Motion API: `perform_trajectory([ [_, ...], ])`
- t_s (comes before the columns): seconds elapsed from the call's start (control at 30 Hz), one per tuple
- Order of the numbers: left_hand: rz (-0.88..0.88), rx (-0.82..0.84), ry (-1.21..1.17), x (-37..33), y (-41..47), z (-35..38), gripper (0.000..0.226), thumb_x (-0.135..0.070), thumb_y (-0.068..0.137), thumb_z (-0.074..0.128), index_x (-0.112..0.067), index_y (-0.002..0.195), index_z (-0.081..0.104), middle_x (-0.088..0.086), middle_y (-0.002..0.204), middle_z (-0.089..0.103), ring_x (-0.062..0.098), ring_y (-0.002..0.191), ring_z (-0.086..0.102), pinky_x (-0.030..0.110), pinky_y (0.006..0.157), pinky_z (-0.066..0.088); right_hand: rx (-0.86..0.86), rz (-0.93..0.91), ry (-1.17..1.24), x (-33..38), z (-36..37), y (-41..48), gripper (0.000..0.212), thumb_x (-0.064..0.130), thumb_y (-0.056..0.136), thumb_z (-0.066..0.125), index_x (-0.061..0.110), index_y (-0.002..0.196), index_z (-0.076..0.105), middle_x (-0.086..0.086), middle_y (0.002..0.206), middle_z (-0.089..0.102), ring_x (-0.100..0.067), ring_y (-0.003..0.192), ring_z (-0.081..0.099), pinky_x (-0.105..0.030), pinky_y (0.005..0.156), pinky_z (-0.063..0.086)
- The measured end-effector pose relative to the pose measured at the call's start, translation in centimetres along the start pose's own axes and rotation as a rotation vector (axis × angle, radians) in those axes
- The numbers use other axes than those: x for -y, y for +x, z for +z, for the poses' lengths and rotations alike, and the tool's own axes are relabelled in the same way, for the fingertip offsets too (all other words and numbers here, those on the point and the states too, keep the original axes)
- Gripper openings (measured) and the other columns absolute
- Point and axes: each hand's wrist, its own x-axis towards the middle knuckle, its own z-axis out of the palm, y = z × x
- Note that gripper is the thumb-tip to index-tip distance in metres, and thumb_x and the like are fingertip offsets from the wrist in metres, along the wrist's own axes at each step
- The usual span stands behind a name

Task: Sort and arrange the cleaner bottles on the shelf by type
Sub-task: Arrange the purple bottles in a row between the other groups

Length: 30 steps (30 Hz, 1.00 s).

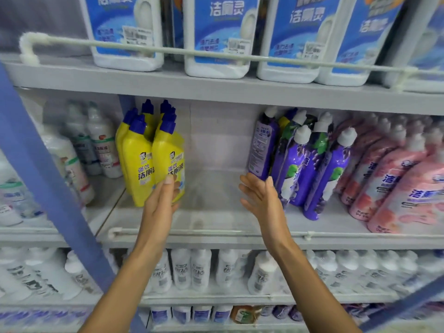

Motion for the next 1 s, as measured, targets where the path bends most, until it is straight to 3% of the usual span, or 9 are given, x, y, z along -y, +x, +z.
perform_trajectory([
  [0.1,-0.033,0.081,0.021,0.6,-0.8,5.8,0.042,-0.064,0.088,0.048,-0.034,0.112,0.066,-0.010,0.127,0.067,0.007,0.125,0.061,0.034,0.107,0.047,-0.046,-0.053,-0.018,2.0,-5.4,-1.1,0.096,0.099,0.061,0.054,0.032,0.131,0.062,0.014,0.134,0.069,-0.005,0.127,0.062,-0.035,0.108,0.049],
  [0.2,-0.024,0.168,0.058,1.4,-1.3,11.5,0.043,-0.071,0.089,0.057,-0.037,0.113,0.066,-0.015,0.123,0.069,0.002,0.121,0.062,0.034,0.108,0.047,-0.106,-0.112,-0.049,4.4,-11.3,-1.8,0.082,0.089,0.078,0.050,0.030,0.134,0.059,0.013,0.135,0.069,-0.004,0.127,0.062,-0.038,0.111,0.050],
  [0.33,0.029,0.218,0.037,1.2,-1.5,18.7,0.031,-0.044,0.092,0.069,-0.028,0.118,0.061,-0.014,0.110,0.071,-0.012,0.098,0.066,0.016,0.092,0.049,-0.217,-0.197,-0.049,7.2,-17.9,-1.0,0.078,0.084,0.082,0.052,0.028,0.134,0.060,0.010,0.137,0.068,-0.007,0.129,0.061,-0.035,0.109,0.050],
  [0.43,0.066,0.231,0.143,2.4,-0.4,22.1,0.049,-0.053,0.077,0.081,-0.033,0.117,0.063,-0.011,0.109,0.076,0.006,0.102,0.072,0.031,0.092,0.056,-0.274,-0.223,-0.124,8.0,-20.7,1.4,0.060,0.065,0.094,0.045,0.030,0.142,0.055,0.012,0.145,0.059,-0.003,0.134,0.055,-0.037,0.117,0.042],
  [0.57,0.078,0.105,0.197,4.2,0.4,24.4,0.036,-0.027,0.081,0.084,-0.029,0.111,0.064,-0.010,0.098,0.077,0.010,0.090,0.074,0.045,0.087,0.062,-0.212,-0.184,-0.322,7.5,-21.1,4.7,0.061,0.049,0.105,0.050,0.020,0.157,0.038,0.008,0.154,0.046,-0.001,0.134,0.043,-0.021,0.112,0.035],
  [0.63,0.100,0.076,0.220,4.7,0.6,24.7,0.031,-0.016,0.085,0.082,-0.031,0.106,0.064,-0.011,0.096,0.076,0.007,0.086,0.074,0.044,0.086,0.063,-0.147,-0.144,-0.369,6.5,-20.5,5.3,0.056,0.049,0.104,0.051,0.024,0.153,0.045,0.013,0.142,0.056,-0.001,0.125,0.051,-0.016,0.104,0.041],
  [0.73,0.103,0.093,0.241,5.3,1.2,24.1,0.034,-0.013,0.084,0.083,-0.034,0.103,0.064,-0.013,0.096,0.077,0.009,0.087,0.075,0.044,0.085,0.063,-0.165,-0.148,-0.378,4.6,-20.1,5.0,0.047,0.055,0.097,0.058,0.027,0.135,0.059,0.016,0.120,0.070,0.001,0.108,0.065,-0.032,0.103,0.051],
  [0.9,0.145,0.179,0.271,5.2,2.0,21.9,0.038,-0.013,0.083,0.083,-0.034,0.110,0.065,-0.009,0.102,0.078,0.014,0.095,0.075,0.042,0.088,0.062,-0.216,-0.172,-0.380,4.1,-18.6,3.1,0.022,0.040,0.089,0.077,0.037,0.104,0.061,0.021,0.099,0.072,0.014,0.086,0.066,-0.005,0.072,0.047],
  [1.0,0.172,0.229,0.273,5.1,2.5,20.2,0.041,-0.013,0.085,0.082,-0.030,0.119,0.065,-0.007,0.109,0.078,0.016,0.101,0.074,0.042,0.090,0.061,-0.262,-0.204,-0.431,3.2,-16.7,2.7,0.034,0.048,0.084,0.081,0.036,0.110,0.062,0.020,0.105,0.071,0.008,0.094,0.067,-0.010,0.078,0.050],
])
